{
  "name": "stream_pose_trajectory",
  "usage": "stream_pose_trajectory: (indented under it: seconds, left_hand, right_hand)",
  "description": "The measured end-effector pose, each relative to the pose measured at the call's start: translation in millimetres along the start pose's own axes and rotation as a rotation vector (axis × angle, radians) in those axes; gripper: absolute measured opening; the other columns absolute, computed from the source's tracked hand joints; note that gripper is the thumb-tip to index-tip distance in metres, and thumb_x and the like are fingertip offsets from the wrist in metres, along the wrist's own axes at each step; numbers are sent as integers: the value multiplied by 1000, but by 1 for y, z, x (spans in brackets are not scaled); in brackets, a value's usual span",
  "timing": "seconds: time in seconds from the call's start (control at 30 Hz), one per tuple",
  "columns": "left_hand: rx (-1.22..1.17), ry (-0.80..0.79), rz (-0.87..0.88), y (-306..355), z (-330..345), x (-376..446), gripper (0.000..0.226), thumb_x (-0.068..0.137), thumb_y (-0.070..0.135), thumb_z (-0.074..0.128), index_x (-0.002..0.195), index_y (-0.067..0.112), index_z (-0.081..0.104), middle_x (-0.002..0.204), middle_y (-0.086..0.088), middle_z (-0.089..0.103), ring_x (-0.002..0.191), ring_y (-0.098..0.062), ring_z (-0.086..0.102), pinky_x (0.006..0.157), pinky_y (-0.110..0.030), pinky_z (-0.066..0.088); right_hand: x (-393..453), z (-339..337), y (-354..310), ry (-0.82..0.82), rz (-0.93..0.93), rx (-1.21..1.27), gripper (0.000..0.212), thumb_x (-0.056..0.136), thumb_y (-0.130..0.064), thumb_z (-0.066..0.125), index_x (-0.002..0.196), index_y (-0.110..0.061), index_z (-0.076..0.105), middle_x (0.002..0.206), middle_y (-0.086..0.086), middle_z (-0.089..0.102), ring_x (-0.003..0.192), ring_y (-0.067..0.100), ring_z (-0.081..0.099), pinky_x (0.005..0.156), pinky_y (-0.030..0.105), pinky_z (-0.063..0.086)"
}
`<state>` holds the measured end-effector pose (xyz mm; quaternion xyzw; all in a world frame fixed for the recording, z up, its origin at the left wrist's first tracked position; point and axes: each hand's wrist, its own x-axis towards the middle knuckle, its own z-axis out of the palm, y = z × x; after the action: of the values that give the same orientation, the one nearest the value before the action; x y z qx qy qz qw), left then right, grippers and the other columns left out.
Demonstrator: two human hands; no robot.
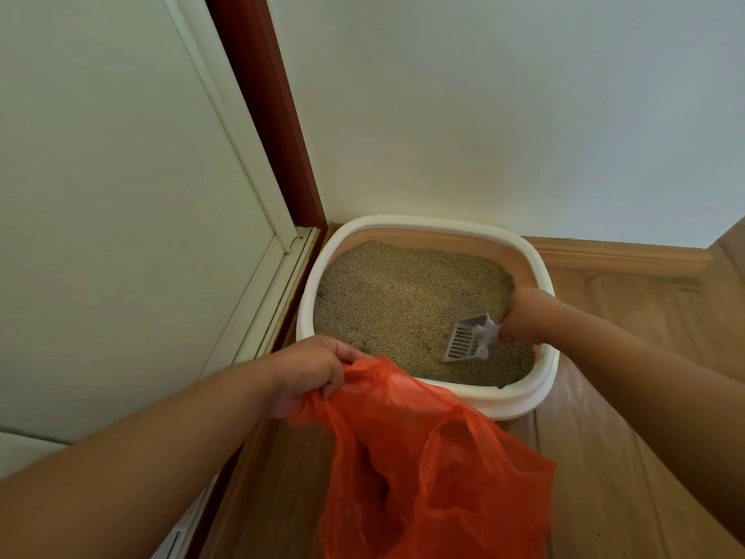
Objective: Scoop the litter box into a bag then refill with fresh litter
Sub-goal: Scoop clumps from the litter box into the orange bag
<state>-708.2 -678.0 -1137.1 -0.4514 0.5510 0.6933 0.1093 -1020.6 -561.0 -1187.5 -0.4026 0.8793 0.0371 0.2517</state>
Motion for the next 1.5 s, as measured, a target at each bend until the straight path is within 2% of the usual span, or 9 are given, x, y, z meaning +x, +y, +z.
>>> stream_pose_trajectory:
  seconds: [0.17,0.4,0.6,0.7,0.87,1.0,1.13,1.33,1.5]
  left_hand:
    - [14,1,-12,-3,-2,3,77,68,-30,25,117,3,75,59,-9,63,38,-15,52,38,-17,41]
    - [49,29,-24,-13,-15,15,76,62,-26,31,104,11,82,67,-13,61,46,-22,52,46,-22,44]
    - [29,32,-28,-18,-21,19,76,59,-25,32,105,10,81,73,-16,64,52,-25,57,55,-28,47]
    - [-7,37,-25,-19,-24,18,76,58,-25,31,104,9,81,74,-16,64,53,-26,56,54,-27,45]
    - [-61,24,-20,-18,-27,16,77,62,-27,28,108,5,79,72,-15,66,49,-23,57,46,-21,46]
    - [-49,25,-13,-18,-31,17,77,59,-25,31,109,9,80,84,-20,65,54,-25,57,46,-23,47]
    - [-31,14,-22,-17,-32,15,77,61,-25,33,109,12,80,84,-19,65,55,-24,56,46,-24,47]
    - [-30,17,-16,-13,-36,13,76,64,-26,32,109,12,80,79,-15,64,50,-19,52,47,-24,41]
    - [-28,33,-15,-14,-40,13,76,62,-26,33,104,15,82,78,-13,67,52,-18,55,47,-24,41]
  right_hand:
    - [4,9,-6,-24,-51,98,14,81,-25,80,89,-14,80,74,4,71,61,12,57,52,23,45]
    - [0,26,-36,-72,-195,254,19,81,-24,80,99,-25,82,84,8,77,68,14,59,61,30,48]
    - [1,45,-72,-96,-208,305,17,82,-19,77,98,-16,82,83,10,75,65,15,56,57,26,45]
    - [8,54,-90,-93,-165,347,17,84,-19,76,96,-8,81,74,7,67,58,14,53,50,23,43]
    - [13,67,-114,-28,-133,517,13,84,-18,78,94,-10,80,58,-1,58,47,11,44,39,17,30]
    - [20,76,-129,12,-117,682,14,88,-14,74,99,-7,79,69,7,66,44,10,44,40,20,34]
    - [30,77,-146,50,-113,755,17,91,-17,73,106,-9,77,73,11,70,45,11,47,37,21,34]
    - [49,77,-163,79,-144,754,16,91,-18,71,103,-10,78,81,15,73,53,16,53,47,29,44]
    - [63,69,-159,59,-150,871,24,90,-16,75,112,-8,75,83,16,72,55,16,52,51,29,43]
